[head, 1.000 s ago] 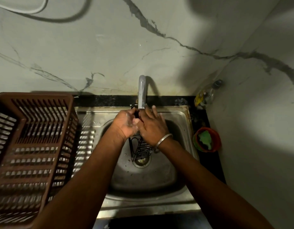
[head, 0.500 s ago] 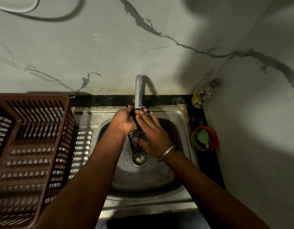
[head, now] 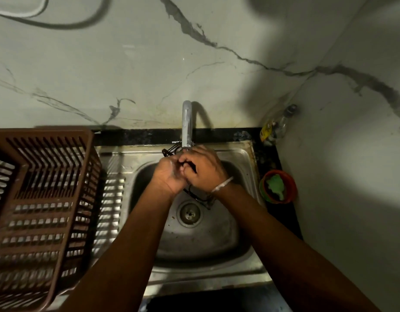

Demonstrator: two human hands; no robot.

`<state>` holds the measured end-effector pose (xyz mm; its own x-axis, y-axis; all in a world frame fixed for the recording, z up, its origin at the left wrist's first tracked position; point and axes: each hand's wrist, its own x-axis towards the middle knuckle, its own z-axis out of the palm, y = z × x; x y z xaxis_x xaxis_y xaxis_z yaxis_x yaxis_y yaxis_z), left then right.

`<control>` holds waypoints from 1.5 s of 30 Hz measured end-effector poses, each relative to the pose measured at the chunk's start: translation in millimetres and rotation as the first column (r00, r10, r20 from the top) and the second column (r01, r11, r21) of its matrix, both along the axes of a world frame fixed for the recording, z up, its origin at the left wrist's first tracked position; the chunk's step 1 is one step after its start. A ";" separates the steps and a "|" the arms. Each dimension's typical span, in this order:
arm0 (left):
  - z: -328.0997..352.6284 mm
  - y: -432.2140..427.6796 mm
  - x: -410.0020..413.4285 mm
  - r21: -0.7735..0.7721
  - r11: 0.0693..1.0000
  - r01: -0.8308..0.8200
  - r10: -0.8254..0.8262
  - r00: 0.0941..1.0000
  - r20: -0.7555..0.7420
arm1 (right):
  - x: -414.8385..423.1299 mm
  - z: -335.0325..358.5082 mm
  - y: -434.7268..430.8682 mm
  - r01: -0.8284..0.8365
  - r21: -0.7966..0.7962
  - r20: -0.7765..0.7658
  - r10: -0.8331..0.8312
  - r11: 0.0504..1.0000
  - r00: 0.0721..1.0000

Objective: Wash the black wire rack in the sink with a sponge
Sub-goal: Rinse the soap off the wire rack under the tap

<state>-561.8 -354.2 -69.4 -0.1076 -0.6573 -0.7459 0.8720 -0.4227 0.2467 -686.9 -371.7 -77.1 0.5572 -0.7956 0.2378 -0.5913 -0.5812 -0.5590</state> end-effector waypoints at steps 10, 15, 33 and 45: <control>2.4 2.0 -7.0 -0.079 0.991 -0.112 0.108 0.993 -0.052 | -5.8 -8.8 -4.6 0.095 0.090 0.127 -0.106 0.991 0.986; 2.7 -4.2 -11.8 -0.140 0.983 -0.122 0.113 0.991 -0.065 | 22.8 -7.1 -11.4 0.150 0.271 0.087 -0.179 0.951 0.980; 4.0 6.9 -16.3 -0.202 0.976 -0.086 0.086 0.996 -0.009 | 29.6 -18.6 -10.6 0.341 0.284 0.198 -0.402 0.896 0.894; -9.5 6.8 4.0 -0.068 0.980 -0.186 0.182 0.981 -0.062 | 17.7 -45.9 5.8 0.216 0.323 0.056 -0.246 0.921 0.968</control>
<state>-557.7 -347.4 -78.8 -0.0194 -0.7225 -0.6911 0.9465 -0.2359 0.2201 -669.1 -365.9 -123.0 0.3364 -0.9417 -0.0013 -0.6243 -0.2220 -0.7490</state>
